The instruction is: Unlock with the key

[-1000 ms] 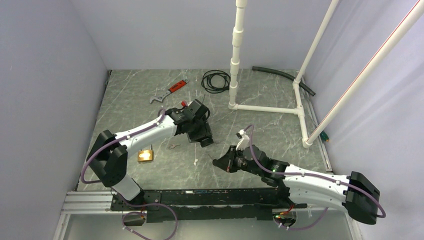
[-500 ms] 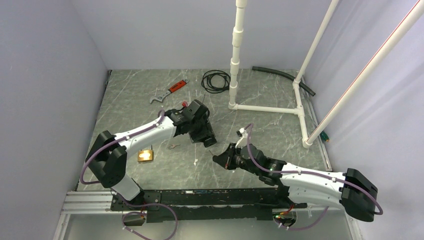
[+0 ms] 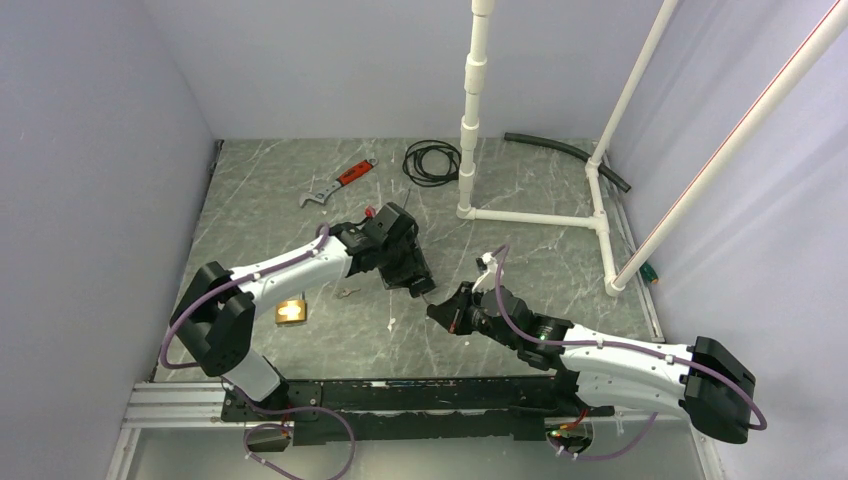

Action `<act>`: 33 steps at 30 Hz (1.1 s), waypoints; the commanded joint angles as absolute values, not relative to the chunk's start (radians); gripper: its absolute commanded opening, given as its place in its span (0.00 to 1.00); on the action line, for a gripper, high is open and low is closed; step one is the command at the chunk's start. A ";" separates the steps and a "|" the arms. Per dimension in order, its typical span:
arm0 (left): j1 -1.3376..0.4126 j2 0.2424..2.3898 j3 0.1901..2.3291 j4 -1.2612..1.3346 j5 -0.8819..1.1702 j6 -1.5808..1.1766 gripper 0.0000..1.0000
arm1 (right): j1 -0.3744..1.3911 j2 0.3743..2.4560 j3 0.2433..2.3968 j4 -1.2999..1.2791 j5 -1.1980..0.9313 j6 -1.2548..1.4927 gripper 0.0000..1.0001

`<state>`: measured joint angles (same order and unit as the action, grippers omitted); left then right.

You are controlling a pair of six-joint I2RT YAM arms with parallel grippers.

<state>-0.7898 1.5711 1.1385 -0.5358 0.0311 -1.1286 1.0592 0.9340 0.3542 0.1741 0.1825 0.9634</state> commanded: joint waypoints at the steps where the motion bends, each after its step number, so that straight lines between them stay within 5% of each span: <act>1: -0.795 1.505 1.140 -0.463 0.061 -1.157 0.00 | 1.063 0.931 0.393 0.189 0.214 0.950 0.00; 33: -0.778 1.499 1.159 -0.490 0.005 -1.137 0.00 | 1.075 0.848 0.332 0.155 0.206 1.004 0.00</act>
<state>-0.7845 1.5505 1.1320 -0.5400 0.0097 -1.1294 1.0687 0.8734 0.3309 0.1505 0.1757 0.9916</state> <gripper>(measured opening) 0.591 0.031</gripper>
